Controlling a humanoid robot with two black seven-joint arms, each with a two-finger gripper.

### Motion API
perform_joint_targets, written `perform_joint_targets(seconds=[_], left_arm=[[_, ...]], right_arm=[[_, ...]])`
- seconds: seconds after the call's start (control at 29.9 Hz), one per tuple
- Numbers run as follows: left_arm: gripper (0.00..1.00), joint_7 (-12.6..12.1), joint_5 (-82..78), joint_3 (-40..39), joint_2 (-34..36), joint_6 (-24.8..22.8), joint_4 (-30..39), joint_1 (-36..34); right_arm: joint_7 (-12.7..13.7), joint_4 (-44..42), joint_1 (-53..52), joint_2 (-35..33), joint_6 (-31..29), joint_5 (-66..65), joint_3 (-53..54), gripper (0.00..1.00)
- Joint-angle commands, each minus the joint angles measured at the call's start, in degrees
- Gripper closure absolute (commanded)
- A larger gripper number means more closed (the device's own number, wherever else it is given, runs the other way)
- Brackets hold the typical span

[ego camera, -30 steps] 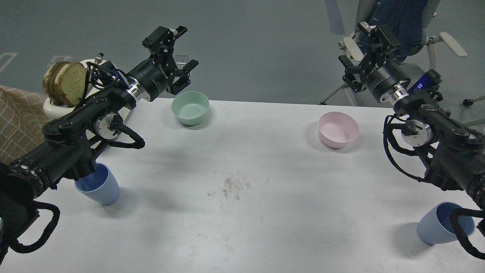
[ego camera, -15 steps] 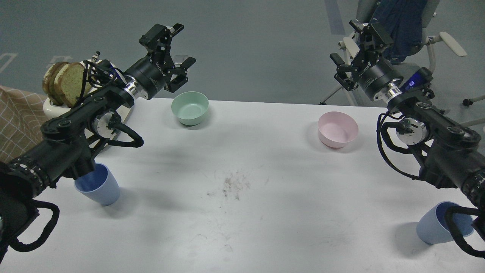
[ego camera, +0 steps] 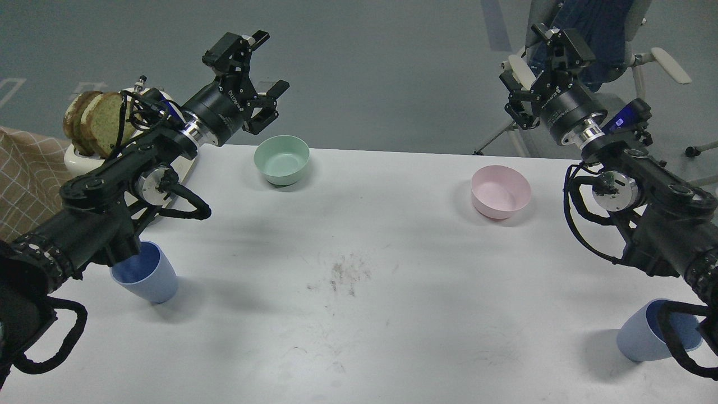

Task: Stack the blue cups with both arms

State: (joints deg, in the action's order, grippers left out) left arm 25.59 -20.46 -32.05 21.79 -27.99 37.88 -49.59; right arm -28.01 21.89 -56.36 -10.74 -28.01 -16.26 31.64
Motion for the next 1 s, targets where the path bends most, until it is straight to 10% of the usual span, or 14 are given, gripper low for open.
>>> perform_joint_targets(seconds=[0.0,0.97], left_arm=[[0.02,0.07,0.07,-0.65,0.01,-0.01,0.17,0.02],[0.02,0.16,-0.02,-1.09,-0.08,-0.01,0.96,-0.07]], right_arm=[[0.01,-0.27,0.20,0.45,0.01,0.00,0.00,0.00],[0.01,-0.27,0.20,1.51,0.01,0.00,0.00,0.00]])
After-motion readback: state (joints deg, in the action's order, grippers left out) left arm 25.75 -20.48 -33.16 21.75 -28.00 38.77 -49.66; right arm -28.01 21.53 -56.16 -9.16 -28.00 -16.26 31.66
